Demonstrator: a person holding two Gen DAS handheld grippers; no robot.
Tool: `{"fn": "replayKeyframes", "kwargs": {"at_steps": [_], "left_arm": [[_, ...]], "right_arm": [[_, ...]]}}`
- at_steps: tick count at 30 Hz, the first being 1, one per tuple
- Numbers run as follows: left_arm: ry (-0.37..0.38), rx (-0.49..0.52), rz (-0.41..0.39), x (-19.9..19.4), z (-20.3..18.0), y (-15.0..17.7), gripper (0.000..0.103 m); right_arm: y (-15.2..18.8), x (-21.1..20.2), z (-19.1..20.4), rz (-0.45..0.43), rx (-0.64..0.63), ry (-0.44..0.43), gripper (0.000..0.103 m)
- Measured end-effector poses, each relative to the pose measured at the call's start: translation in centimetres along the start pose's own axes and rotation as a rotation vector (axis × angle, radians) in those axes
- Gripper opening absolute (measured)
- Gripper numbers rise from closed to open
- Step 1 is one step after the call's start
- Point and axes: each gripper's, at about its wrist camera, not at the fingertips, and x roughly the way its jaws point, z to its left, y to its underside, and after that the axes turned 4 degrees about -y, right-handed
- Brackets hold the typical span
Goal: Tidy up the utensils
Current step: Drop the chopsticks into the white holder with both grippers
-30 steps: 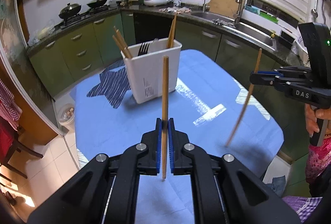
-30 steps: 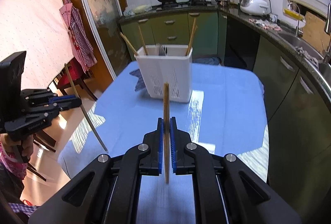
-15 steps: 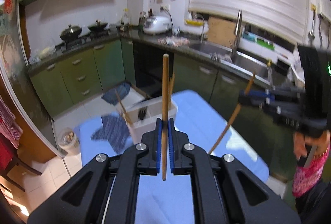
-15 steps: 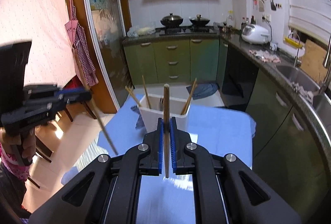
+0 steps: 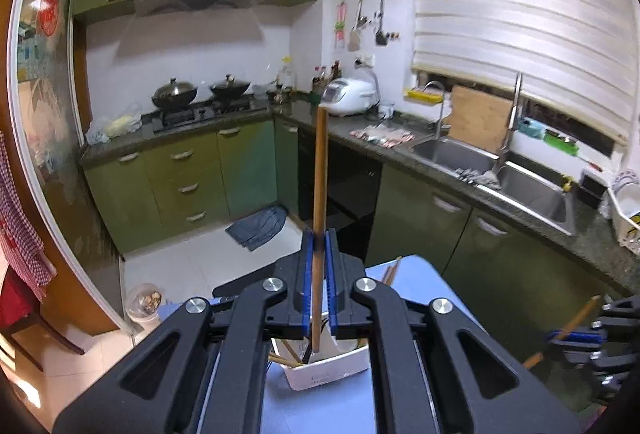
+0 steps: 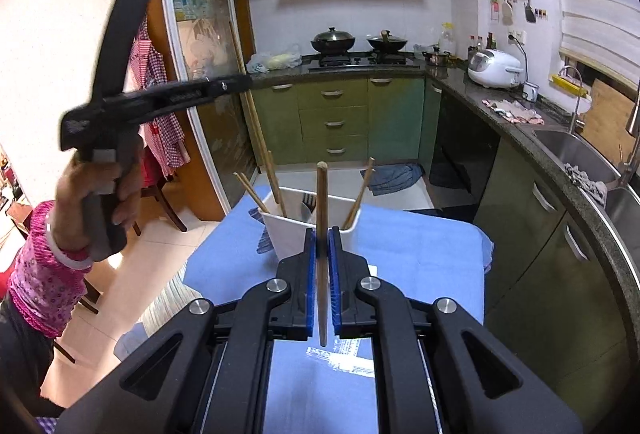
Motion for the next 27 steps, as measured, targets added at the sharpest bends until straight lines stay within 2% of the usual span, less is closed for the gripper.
{"fn": "replayKeyframes", "kwargs": {"at_steps": [3,10,13,15,16,18,22,27], "left_arm": [[-0.026,0.005,0.011,2.0,0.1,1.1,0.006],[-0.025,0.014,0.087,5.1,0.2,4.2,0.006],[-0.017,0.020,0.107,5.1,0.4,5.1,0.021],[-0.011,0.016,0.100,4.3,0.6,5.5,0.039],[-0.004,0.012,0.089,3.5,0.9,5.8,0.042],[0.001,0.016,0.074,2.1,1.1,6.4,0.056],[0.015,-0.017,0.044,-1.3,2.0,8.1,0.056],[-0.005,-0.038,-0.016,-5.8,2.5,11.5,0.067]], "right_arm": [[0.1,0.2,-0.6,0.005,0.011,0.003,0.007],[0.2,0.6,-0.9,0.003,0.019,0.004,0.007],[-0.4,0.8,-1.1,-0.003,0.028,0.003,0.007],[-1.0,1.0,-1.3,-0.010,0.033,0.001,0.007],[-1.4,1.0,-1.3,-0.015,0.036,0.000,0.007],[-2.4,1.1,-1.4,-0.027,0.041,-0.002,0.007],[-5.1,0.7,-1.4,-0.089,0.052,-0.004,0.007],[-9.8,1.8,-1.9,-0.180,0.092,0.004,0.007]]}}
